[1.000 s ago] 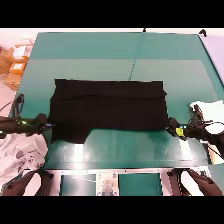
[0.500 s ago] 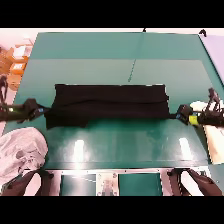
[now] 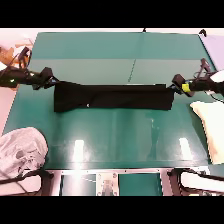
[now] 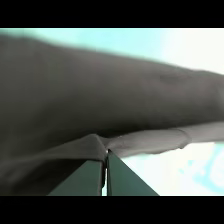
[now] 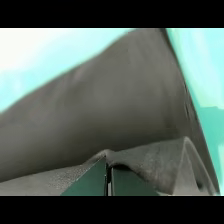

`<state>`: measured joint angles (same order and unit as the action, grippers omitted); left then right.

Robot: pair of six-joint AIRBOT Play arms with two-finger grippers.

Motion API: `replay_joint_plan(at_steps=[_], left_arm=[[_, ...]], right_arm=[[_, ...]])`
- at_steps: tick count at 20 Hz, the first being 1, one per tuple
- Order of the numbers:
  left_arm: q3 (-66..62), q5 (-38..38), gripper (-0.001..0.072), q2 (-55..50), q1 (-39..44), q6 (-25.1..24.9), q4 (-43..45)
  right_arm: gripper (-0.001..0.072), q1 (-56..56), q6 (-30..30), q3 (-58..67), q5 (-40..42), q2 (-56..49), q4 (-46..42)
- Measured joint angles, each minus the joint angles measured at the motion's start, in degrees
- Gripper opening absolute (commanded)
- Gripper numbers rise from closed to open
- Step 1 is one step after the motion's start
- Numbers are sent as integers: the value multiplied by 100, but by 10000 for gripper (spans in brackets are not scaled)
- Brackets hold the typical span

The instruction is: Fold the shirts.

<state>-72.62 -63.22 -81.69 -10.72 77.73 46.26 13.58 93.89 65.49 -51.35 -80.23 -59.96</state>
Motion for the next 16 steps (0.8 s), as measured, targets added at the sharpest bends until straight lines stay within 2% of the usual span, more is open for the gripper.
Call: replay_joint_plan(at_steps=[2,3,4,8,9,10,13,14,15,16], left_arm=[[-407,192,40,-612,39,11,42],[-570,282,342,-872,46,11,37],[-723,431,720,-1106,50,13,13],[-1311,730,708,-1537,48,11,-245],[-1519,684,707,-1578,20,7,-267],[-1722,599,707,-1609,-9,0,-282],[-2260,216,705,-1659,-63,-4,-280],[-2376,90,604,-1668,-74,-2,-286],[-2465,-37,317,-1679,-81,4,-313],[-2527,-164,118,-1683,-92,9,-332]], right_arm=[[43,-68,0,507,136,-769,153],[258,-90,2,776,175,-1139,236],[434,-105,2,1029,216,-1445,278],[435,125,-201,2114,-179,-2146,420],[495,267,-328,2361,-459,-2223,433],[524,413,-452,2535,-741,-2280,439],[563,874,-855,2813,-1578,-2465,448],[616,966,-994,2841,-1843,-2546,459],[616,1023,-1161,2855,-2114,-2643,468],[617,1064,-1311,2855,-2337,-2741,485]])
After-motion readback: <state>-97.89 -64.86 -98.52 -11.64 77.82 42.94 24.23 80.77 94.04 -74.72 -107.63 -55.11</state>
